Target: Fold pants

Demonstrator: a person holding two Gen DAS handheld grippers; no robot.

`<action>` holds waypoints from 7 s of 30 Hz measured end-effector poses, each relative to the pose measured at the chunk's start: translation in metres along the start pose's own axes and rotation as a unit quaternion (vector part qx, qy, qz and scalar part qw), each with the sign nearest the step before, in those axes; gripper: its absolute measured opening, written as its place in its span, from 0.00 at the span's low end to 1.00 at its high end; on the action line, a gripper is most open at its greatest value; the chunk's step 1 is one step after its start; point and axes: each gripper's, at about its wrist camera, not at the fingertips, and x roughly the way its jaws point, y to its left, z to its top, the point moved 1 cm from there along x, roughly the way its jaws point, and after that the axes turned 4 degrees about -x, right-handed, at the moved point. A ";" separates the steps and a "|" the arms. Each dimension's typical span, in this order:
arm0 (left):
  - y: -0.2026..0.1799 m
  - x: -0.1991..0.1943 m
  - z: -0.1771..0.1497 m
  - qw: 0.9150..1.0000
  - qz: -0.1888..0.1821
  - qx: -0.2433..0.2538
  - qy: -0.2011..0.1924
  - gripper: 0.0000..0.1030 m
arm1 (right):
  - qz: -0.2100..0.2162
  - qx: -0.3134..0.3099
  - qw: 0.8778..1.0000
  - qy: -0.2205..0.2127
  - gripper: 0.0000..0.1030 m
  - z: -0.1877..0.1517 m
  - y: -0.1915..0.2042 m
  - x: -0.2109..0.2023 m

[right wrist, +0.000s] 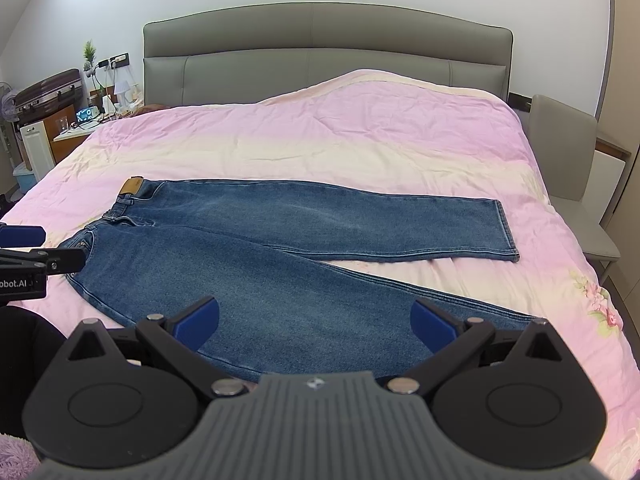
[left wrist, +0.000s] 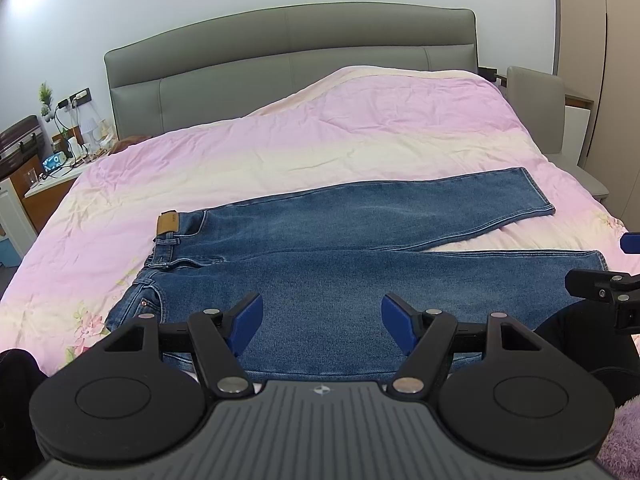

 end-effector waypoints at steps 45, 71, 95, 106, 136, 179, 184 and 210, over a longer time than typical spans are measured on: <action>0.022 0.020 0.002 0.993 -0.025 0.117 0.020 0.78 | 0.006 -0.026 1.000 -0.012 0.95 -0.010 -0.036 0.026; 0.127 0.216 -0.062 0.892 -0.041 0.358 0.275 0.78 | 0.017 -0.162 0.953 0.254 0.59 -0.092 -0.231 0.157; 0.108 0.246 -0.094 0.851 0.011 0.443 0.281 0.95 | 0.029 -0.293 0.932 0.210 0.08 -0.107 -0.196 0.158; 0.114 0.240 -0.099 0.866 0.079 0.423 0.254 0.43 | -0.045 -0.243 0.962 0.111 0.03 0.006 -0.203 0.134; 0.127 0.433 0.145 0.959 0.141 0.155 0.189 0.17 | -0.141 -0.273 0.923 0.232 0.02 0.138 -0.254 0.470; 0.191 0.307 0.120 0.977 0.149 -0.062 0.136 0.67 | -0.127 0.031 0.968 0.214 0.50 0.103 -0.337 0.375; 0.247 0.272 0.086 0.959 0.141 -0.216 0.118 0.70 | -0.117 0.159 0.961 0.195 0.50 0.059 -0.352 0.346; 0.271 0.296 0.063 0.917 0.098 -0.385 0.043 0.46 | -0.142 0.388 0.908 0.066 0.00 0.034 -0.379 0.355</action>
